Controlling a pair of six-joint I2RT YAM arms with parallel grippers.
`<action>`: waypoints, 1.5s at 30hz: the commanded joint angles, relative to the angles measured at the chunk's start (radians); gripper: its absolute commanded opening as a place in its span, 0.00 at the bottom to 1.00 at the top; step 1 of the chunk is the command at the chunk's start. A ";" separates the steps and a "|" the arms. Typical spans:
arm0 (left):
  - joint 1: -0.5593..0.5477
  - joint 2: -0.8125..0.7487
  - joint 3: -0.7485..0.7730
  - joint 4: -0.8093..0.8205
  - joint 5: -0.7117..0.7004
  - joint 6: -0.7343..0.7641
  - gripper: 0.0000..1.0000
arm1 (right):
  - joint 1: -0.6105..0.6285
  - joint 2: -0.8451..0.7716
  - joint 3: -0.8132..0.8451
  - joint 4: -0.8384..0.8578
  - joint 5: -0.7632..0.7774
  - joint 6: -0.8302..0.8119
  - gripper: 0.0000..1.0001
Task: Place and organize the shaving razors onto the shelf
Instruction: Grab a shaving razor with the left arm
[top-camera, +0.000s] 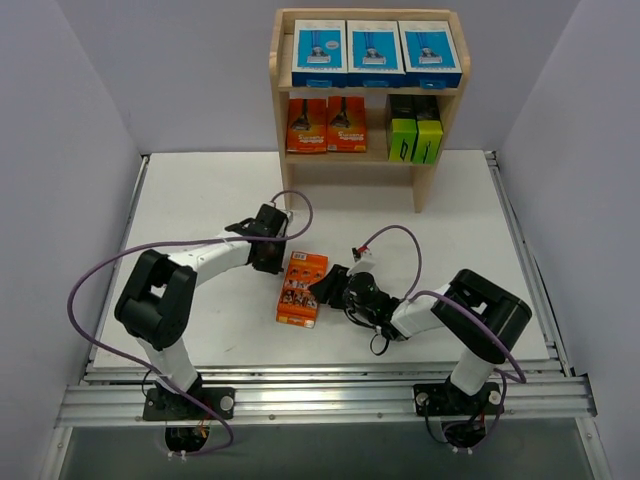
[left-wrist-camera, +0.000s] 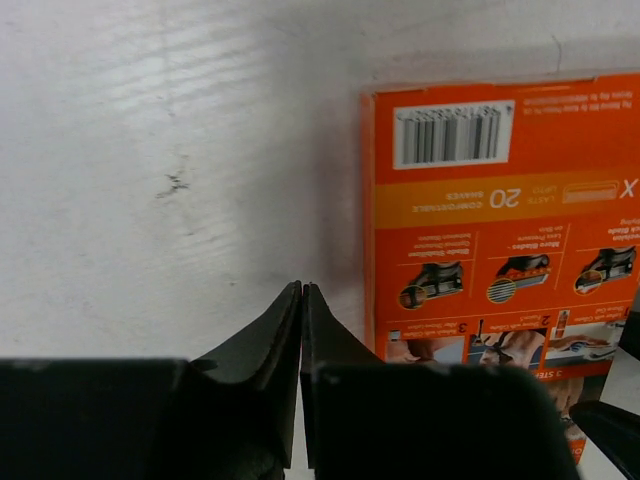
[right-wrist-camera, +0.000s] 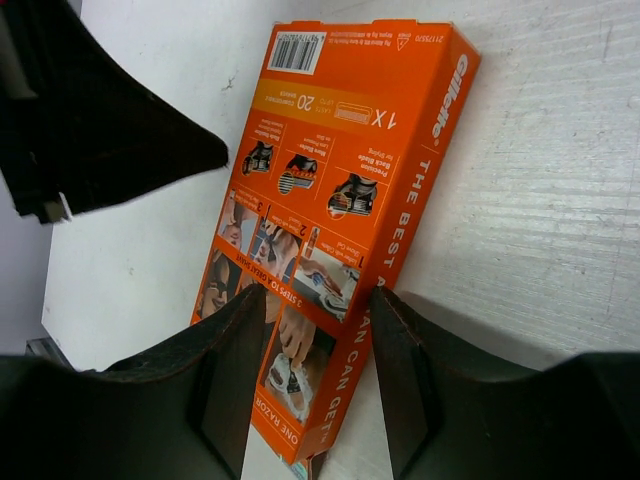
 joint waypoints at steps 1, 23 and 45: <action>-0.053 0.043 0.064 -0.055 -0.045 0.036 0.11 | 0.014 -0.053 0.013 0.007 0.037 0.005 0.42; -0.087 -0.014 0.030 0.015 0.139 -0.002 0.04 | 0.040 -0.007 0.016 0.059 0.038 0.011 0.41; -0.139 -0.115 -0.010 0.098 0.245 -0.006 0.02 | 0.033 -0.026 -0.054 0.148 0.035 0.021 0.57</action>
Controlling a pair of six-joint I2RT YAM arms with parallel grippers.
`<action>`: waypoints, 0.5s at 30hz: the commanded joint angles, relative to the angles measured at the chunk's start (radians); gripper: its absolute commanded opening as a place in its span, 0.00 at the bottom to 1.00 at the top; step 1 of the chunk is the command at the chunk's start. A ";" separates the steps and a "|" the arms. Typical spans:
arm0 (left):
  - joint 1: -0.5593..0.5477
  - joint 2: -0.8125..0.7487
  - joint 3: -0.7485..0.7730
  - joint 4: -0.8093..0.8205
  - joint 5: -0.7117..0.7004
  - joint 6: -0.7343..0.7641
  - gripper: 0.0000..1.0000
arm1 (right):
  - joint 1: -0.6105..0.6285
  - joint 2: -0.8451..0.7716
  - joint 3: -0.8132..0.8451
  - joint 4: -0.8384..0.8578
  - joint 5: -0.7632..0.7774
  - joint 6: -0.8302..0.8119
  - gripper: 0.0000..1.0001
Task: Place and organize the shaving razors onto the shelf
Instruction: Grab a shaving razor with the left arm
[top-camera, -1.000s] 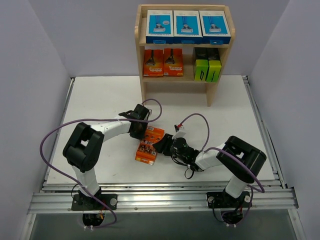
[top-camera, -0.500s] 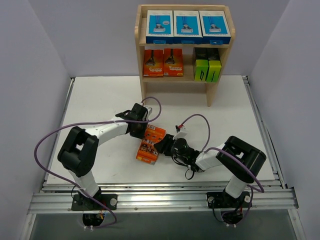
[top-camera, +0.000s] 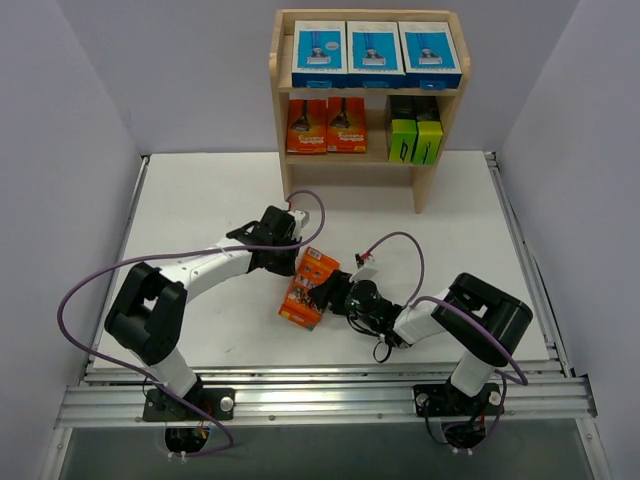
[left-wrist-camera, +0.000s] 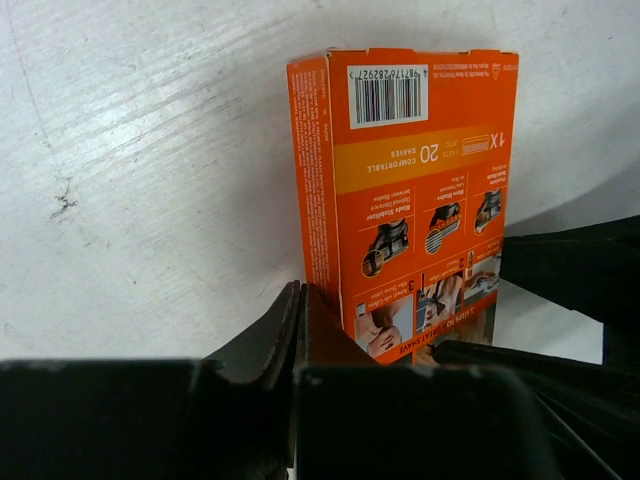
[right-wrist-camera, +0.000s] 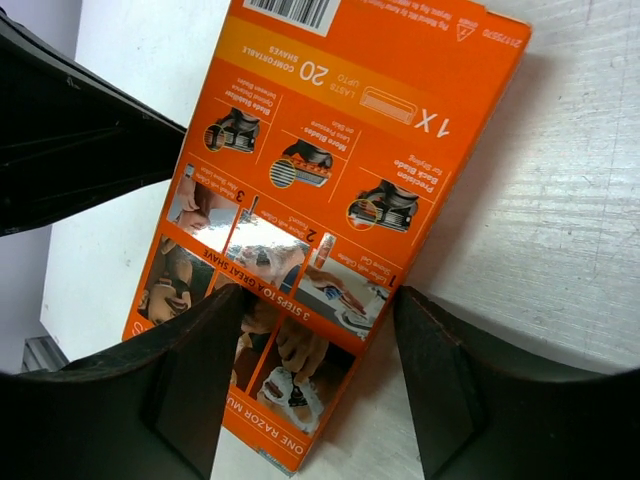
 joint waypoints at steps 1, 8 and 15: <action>-0.040 -0.042 -0.003 0.080 0.134 -0.029 0.02 | 0.004 -0.010 -0.016 0.124 -0.007 0.008 0.59; -0.045 -0.083 -0.025 0.126 0.183 -0.027 0.02 | -0.010 0.042 -0.056 0.325 -0.066 0.039 0.76; -0.069 -0.123 -0.051 0.179 0.234 -0.020 0.02 | -0.053 0.204 -0.116 0.680 -0.171 0.103 0.98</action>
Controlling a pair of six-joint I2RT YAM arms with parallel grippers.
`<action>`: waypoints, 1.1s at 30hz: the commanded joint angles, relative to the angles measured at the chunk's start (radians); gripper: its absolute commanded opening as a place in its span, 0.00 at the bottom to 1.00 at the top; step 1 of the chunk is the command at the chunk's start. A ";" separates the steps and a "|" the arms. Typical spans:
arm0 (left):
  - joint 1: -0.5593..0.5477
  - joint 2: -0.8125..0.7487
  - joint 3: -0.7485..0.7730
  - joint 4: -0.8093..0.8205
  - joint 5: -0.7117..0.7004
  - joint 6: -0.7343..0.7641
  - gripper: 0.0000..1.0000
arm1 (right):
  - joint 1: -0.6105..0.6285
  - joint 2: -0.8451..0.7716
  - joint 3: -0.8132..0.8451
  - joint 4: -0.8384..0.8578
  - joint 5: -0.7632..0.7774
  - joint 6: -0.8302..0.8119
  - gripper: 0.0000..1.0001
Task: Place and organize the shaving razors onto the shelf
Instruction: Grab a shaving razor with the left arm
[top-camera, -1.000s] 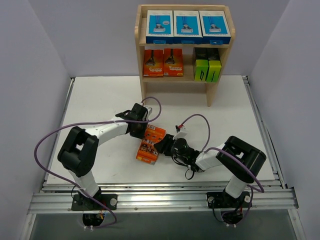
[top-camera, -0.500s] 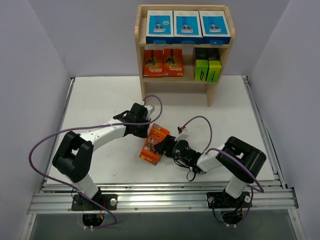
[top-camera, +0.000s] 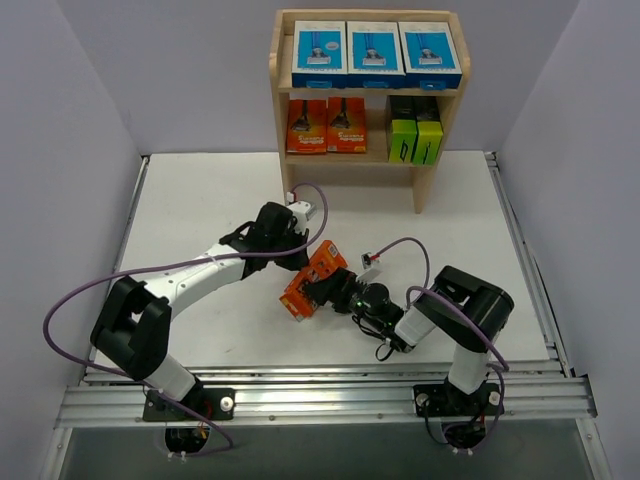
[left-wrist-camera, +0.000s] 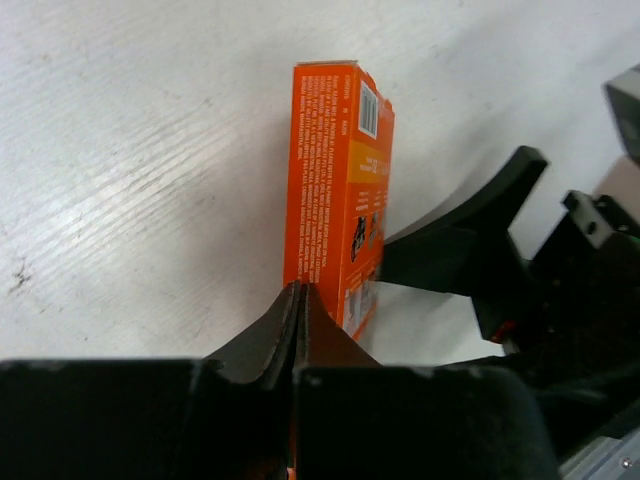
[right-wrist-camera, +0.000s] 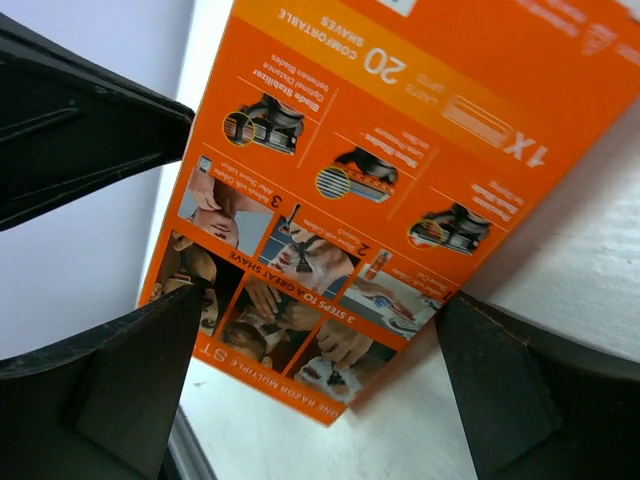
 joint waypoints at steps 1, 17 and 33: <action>-0.051 -0.029 -0.023 0.055 0.136 -0.018 0.02 | -0.018 0.116 -0.046 0.412 -0.082 0.032 0.99; -0.117 -0.008 -0.029 0.064 0.170 -0.008 0.02 | -0.085 0.130 -0.148 0.578 -0.105 0.040 1.00; -0.178 0.022 -0.024 0.042 0.165 -0.002 0.02 | -0.108 -0.154 -0.221 0.266 -0.131 -0.028 1.00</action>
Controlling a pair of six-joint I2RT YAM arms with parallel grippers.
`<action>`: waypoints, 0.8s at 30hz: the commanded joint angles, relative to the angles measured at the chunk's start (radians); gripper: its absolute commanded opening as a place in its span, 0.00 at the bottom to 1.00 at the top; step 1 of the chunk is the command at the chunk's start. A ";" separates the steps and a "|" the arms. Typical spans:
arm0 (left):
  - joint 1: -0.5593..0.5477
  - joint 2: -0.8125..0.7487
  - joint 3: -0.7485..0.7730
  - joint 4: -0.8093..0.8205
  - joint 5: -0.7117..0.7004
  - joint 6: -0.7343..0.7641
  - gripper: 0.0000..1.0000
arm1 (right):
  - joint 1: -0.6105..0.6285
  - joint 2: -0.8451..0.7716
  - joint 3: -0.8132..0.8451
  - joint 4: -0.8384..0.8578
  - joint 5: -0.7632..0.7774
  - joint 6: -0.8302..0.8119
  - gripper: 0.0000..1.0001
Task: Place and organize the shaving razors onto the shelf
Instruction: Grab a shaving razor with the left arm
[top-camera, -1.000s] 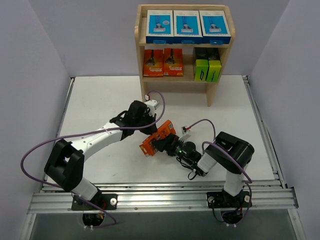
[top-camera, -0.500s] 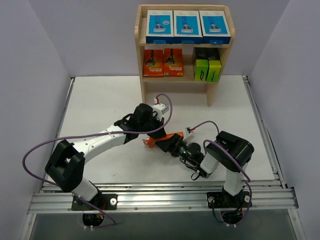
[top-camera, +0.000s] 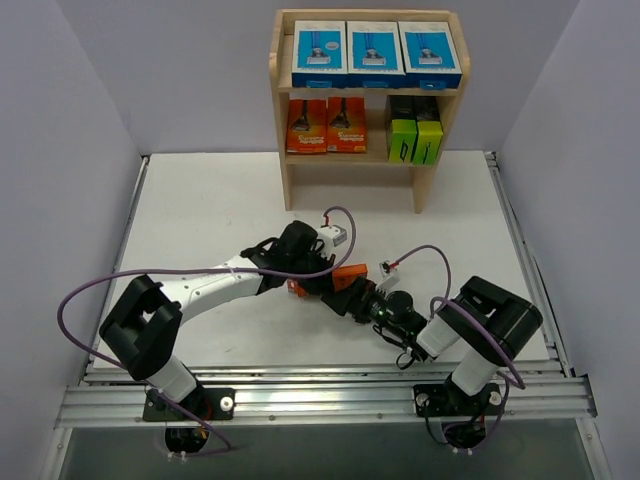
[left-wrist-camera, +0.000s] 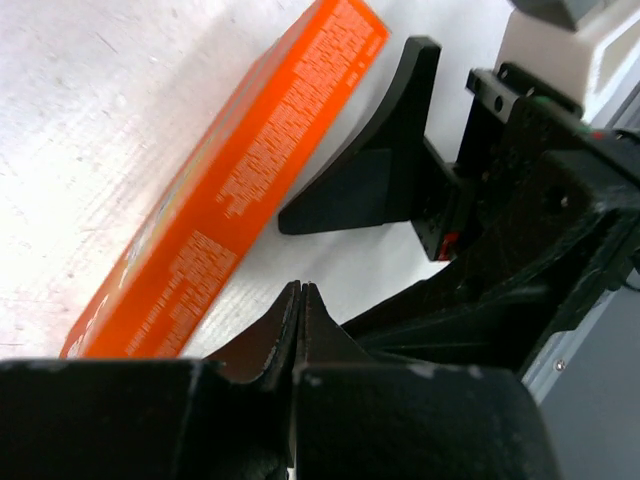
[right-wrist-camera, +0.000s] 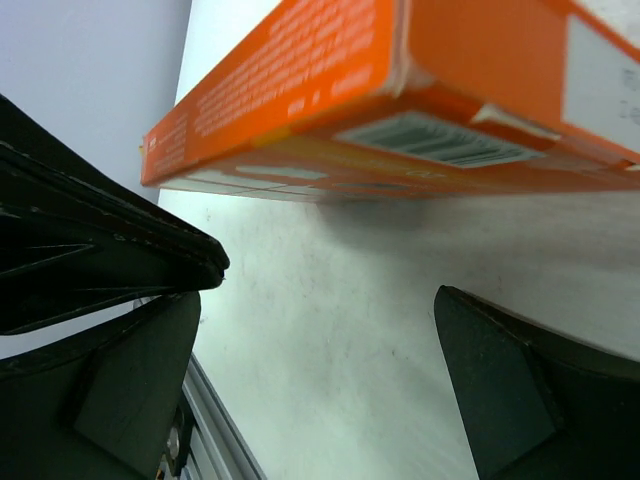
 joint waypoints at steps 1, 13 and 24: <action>-0.016 0.003 0.003 -0.015 0.027 0.006 0.02 | -0.010 -0.067 -0.053 0.169 0.012 -0.043 1.00; -0.016 -0.153 -0.036 0.088 0.211 0.055 0.04 | -0.001 -0.726 -0.024 -0.648 0.102 -0.179 1.00; -0.014 -0.387 -0.113 0.140 0.162 0.155 0.46 | -0.006 -0.943 -0.012 -0.926 0.187 -0.190 1.00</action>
